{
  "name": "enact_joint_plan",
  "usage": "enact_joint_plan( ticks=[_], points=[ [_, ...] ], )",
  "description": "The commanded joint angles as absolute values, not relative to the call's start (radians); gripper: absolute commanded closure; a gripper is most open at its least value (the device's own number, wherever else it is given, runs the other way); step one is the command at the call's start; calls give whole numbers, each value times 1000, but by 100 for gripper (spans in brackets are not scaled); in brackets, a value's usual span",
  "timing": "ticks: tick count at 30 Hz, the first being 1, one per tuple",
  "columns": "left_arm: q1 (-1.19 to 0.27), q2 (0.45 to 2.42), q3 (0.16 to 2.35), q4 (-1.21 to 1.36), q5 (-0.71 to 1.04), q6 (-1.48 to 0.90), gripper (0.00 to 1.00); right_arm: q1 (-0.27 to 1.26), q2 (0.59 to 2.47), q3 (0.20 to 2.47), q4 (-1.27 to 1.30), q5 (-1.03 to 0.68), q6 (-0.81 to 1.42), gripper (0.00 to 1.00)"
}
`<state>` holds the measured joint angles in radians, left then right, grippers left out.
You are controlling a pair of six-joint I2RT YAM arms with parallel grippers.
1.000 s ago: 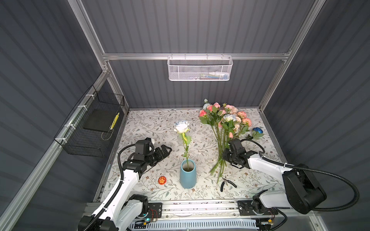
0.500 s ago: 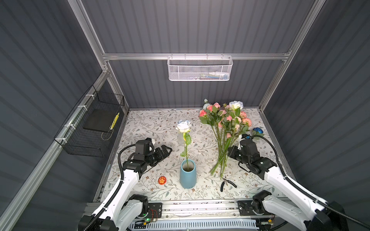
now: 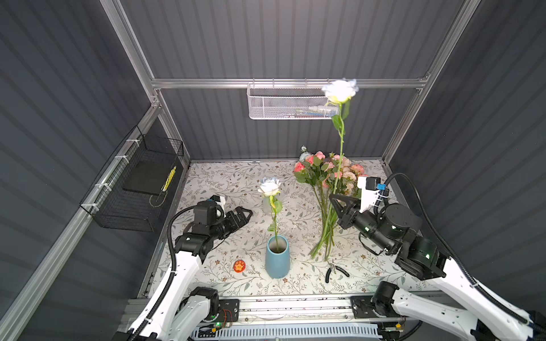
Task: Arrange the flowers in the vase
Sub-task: 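Lift the second white rose and carry it toward the teal vase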
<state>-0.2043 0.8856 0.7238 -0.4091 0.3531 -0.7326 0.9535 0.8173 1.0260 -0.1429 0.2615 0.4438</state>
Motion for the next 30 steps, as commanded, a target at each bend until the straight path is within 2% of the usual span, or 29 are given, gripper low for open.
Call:
enact_joint_plan(
  ticks=[1, 9, 24, 30],
  points=[
    [-208, 867, 756, -467, 337, -709, 1, 1087, 899, 1090, 57, 392, 239, 100],
    [-207, 843, 765, -501, 310, -707, 1, 1202, 1066, 1166, 221, 371, 153, 100],
    [-207, 835, 756, -505, 314, -711, 2, 1281, 1183, 869, 576, 504, 87, 100],
    [-209, 844, 745, -489, 353, -717, 2, 1339, 1213, 791, 586, 566, 101, 100]
  ],
)
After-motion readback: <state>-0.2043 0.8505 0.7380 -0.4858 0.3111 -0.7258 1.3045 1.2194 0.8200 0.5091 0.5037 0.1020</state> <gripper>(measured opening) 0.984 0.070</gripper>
